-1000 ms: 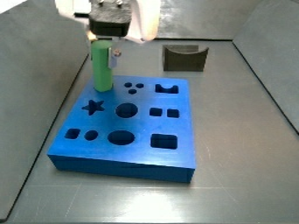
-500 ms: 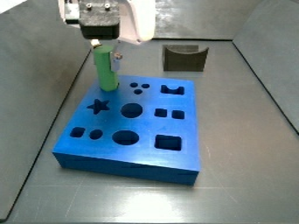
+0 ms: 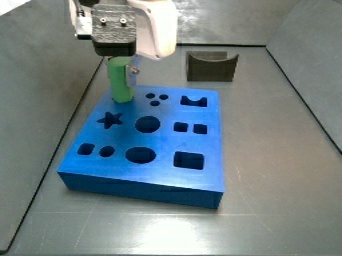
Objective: Pick up the hexagon object. Move up. Place the hexagon object on the fixture. Regrasp the hexagon object. Move to above the board. Insert the hexagon object.
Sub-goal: Insert the hexagon object.
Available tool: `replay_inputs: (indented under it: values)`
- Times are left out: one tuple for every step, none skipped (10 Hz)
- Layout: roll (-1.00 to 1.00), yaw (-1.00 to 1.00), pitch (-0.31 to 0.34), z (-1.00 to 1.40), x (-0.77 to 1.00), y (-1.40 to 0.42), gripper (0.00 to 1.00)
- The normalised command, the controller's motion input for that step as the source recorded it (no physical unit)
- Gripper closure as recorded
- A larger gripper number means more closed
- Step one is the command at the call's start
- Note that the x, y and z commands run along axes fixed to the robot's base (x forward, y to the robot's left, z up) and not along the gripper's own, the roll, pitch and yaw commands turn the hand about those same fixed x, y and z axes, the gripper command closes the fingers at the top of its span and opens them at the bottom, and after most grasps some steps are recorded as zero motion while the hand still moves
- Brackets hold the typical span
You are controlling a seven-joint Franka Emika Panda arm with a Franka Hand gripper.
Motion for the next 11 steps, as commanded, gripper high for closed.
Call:
replay_inputs:
  values:
    - [0.07, 0.0, 0.031, -0.54, 0.0, 0.0, 1.0]
    - [0.01, 0.0, 0.0, -1.0, 0.0, 0.0, 1.0]
    - [0.02, 0.0, 0.0, -1.0, 0.0, 0.0, 1.0]
    - [0.02, 0.0, 0.0, -1.0, 0.0, 0.0, 1.0]
    - [0.03, 0.0, 0.0, -1.0, 0.0, 0.01, 1.0]
    - [0.01, 0.0, 0.0, -1.0, 0.03, 0.02, 1.0]
    - [0.01, 0.0, 0.0, -1.0, 0.04, 0.01, 1.0]
    - [0.01, 0.0, 0.0, -1.0, 0.13, 0.02, 1.0]
    - [-0.46, -0.05, 0.0, -0.13, 0.16, 0.07, 1.0]
    - [0.03, 0.0, -0.029, -0.01, 0.0, -0.03, 1.0]
    - [-0.05, 0.0, 0.051, 0.0, 0.1, 0.01, 1.0]
